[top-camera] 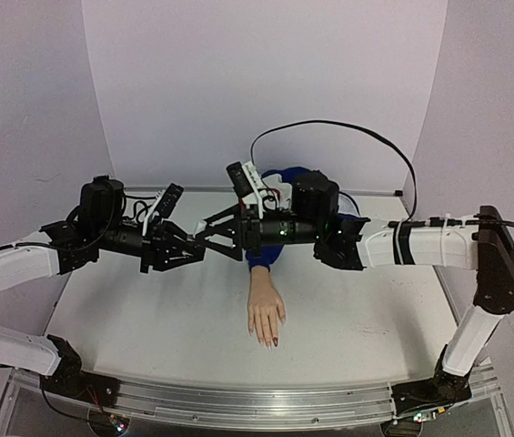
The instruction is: Paint the nails
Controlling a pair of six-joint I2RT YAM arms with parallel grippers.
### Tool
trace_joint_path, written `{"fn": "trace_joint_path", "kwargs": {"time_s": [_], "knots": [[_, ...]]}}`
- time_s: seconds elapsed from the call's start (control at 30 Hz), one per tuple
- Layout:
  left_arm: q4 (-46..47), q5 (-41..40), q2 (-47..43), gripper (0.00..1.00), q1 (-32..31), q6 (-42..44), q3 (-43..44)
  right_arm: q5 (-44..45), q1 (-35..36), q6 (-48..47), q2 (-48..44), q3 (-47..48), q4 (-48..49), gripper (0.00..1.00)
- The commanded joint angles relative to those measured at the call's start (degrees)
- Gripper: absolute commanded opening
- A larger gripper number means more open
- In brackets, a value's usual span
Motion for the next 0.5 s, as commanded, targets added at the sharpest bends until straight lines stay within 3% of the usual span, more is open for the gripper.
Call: {"fn": "trace_joint_path", "kwargs": {"time_s": [0.0, 0.23, 0.47], "knots": [[2.8, 6.9, 0.2, 0.0, 0.0, -1.0, 3.6, -7.6, -0.1, 0.8, 2.2, 5.6, 6.5, 0.69], [2.9, 8.1, 0.7, 0.0, -0.3, -1.0, 3.7, -10.9, -0.2, 1.7, 5.0, 9.2, 7.3, 0.41], [2.8, 8.0, 1.0, 0.0, -0.3, -0.9, 3.7, -15.4, -0.1, 4.5, 7.1, 11.0, 9.6, 0.22]]}}
